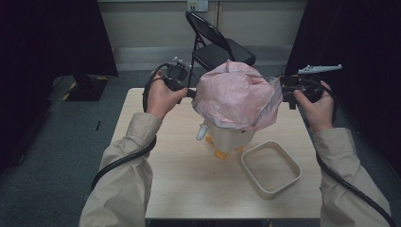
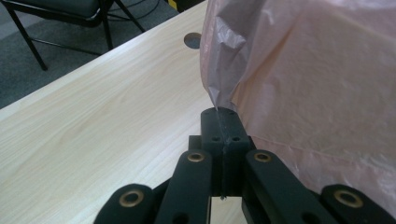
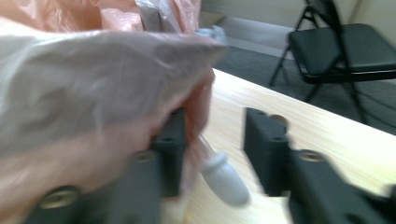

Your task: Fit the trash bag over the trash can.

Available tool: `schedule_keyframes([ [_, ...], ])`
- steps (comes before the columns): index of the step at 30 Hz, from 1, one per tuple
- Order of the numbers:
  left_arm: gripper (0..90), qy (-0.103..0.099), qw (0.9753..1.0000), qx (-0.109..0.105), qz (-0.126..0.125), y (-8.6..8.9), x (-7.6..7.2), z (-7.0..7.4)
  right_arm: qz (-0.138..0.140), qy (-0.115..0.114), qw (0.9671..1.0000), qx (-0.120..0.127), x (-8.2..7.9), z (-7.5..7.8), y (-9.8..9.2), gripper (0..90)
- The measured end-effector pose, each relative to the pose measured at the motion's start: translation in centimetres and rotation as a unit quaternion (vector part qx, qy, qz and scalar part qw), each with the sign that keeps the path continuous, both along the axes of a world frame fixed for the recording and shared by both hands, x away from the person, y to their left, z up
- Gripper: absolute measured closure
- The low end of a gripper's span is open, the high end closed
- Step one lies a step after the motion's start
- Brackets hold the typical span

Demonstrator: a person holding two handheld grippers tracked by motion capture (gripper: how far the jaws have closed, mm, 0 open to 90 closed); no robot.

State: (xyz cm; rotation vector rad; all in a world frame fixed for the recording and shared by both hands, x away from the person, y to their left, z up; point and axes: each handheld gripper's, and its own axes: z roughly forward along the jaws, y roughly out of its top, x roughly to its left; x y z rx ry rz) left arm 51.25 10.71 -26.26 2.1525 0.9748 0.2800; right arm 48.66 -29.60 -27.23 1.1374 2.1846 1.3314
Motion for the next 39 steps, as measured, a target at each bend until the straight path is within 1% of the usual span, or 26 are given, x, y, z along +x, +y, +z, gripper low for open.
schedule_keyframes([
  [2,90.0,-0.006,1.0000,-0.001,0.002,0.1,-0.3,0.2,-0.009,0.001,1.0000,0.001,-0.6,0.6,-0.6,48.9],
  [3,90.0,-0.006,1.0000,-0.001,0.002,0.1,-0.3,0.2,-0.009,0.001,1.0000,0.001,-0.6,0.6,-0.6,48.9],
  [5,90.0,-0.016,0.9999,-0.001,0.003,0.1,-1.0,0.8,-0.006,0.002,1.0000,-0.002,-1.6,1.2,-1.5,44.6],
  [7,90.0,-0.021,0.9998,0.000,0.004,0.2,-1.3,1.1,-0.003,-0.003,0.9999,0.009,-2.6,1.7,-2.2,41.1],
  [9,90.0,-0.023,0.9997,0.000,0.005,0.2,-1.5,1.2,0.002,-0.002,0.9999,0.015,-2.9,1.9,-2.4,40.2],
  [10,90.0,-0.024,0.9997,-0.003,0.007,0.2,-1.7,1.3,0.023,-0.006,0.9997,0.001,-3.8,2.5,-2.7,38.6],
  [11,90.0,-0.025,0.9997,-0.001,0.005,0.2,-1.8,1.4,0.031,-0.008,0.9995,-0.007,-4.1,2.7,-2.7,38.0],
  [12,90.0,-0.026,0.9997,-0.002,0.005,0.1,-1.9,1.4,0.058,-0.006,0.9981,-0.021,-4.4,3.0,-2.6,37.9],
  [14,90.0,-0.028,0.9996,-0.002,0.002,0.1,-2.1,1.5,0.088,-0.017,0.9950,-0.045,-5.0,3.4,-2.1,36.5],
  [16,90.0,-0.028,0.9996,-0.001,0.000,0.0,-2.2,1.5,0.104,-0.028,0.9928,-0.053,-5.3,3.6,-1.4,34.3],
  [18,90.0,-0.028,0.9996,-0.002,-0.001,-0.1,-2.2,1.5,0.124,-0.030,0.9905,-0.051,-5.4,3.8,-0.6,33.4],
  [19,90.0,-0.028,0.9996,-0.003,-0.001,-0.1,-2.2,1.5,0.126,-0.031,0.9902,-0.053,-5.2,3.9,-0.1,34.2],
  [21,90.0,-0.027,0.9996,-0.003,-0.002,-0.1,-2.2,1.5,0.137,-0.024,0.9888,-0.055,-4.9,3.8,0.6,43.8],
  [22,90.0,-0.027,0.9996,-0.003,-0.002,-0.1,-2.2,1.5,0.137,-0.024,0.9888,-0.055,-4.9,3.8,0.6,43.8],
  [23,90.0,-0.028,0.9996,-0.003,-0.003,-0.1,-2.2,1.4,0.142,-0.012,0.9877,-0.063,-4.4,3.4,1.1,62.7],
  [24,90.0,-0.028,0.9996,-0.004,-0.002,-0.1,-2.1,1.4,0.144,-0.007,0.9876,-0.062,-4.1,3.3,1.1,64.3],
  [27,90.0,-0.029,0.9996,-0.006,0.002,0.2,-1.9,1.3,0.150,0.000,0.9873,-0.053,-3.7,2.7,1.0,83.5],
  [28,90.0,-0.030,0.9995,-0.006,0.004,0.3,-1.8,1.3,0.135,0.005,0.9892,-0.056,-3.4,2.4,0.8,88.4],
  [30,90.0,-0.031,0.9995,-0.006,0.008,0.6,-1.5,1.2,0.131,0.012,0.9905,-0.038,-3.0,1.9,0.2,90.0],
  [31,90.0,-0.031,0.9994,-0.007,0.009,0.7,-1.4,1.2,0.120,0.013,0.9921,-0.034,-2.8,1.7,-0.1,90.0],
  [32,90.0,-0.030,0.9994,-0.013,0.008,0.8,-1.3,1.1,0.117,0.014,0.9928,-0.022,-2.6,1.5,-0.4,90.0],
  [33,90.0,-0.030,0.9994,-0.013,0.008,0.8,-1.3,1.1,0.117,0.014,0.9928,-0.022,-2.6,1.5,-0.4,90.0],
  [34,90.0,-0.028,0.9993,-0.024,0.009,0.8,-1.1,1.0,0.115,0.017,0.9932,-0.010,-2.2,0.9,-0.9,90.0],
  [37,90.0,-0.024,0.9994,-0.023,0.003,0.8,-1.0,1.0,0.122,0.019,0.9921,-0.022,-2.0,0.6,-1.1,90.0],
  [38,90.0,-0.023,0.9995,-0.022,0.001,0.7,-1.1,1.0,0.118,0.004,0.9922,-0.040,-2.3,0.6,-1.1,81.8],
  [39,90.0,-0.024,0.9995,-0.022,-0.001,0.6,-1.1,1.0,0.118,-0.001,0.9923,-0.037,-2.4,0.7,-1.2,70.5],
])
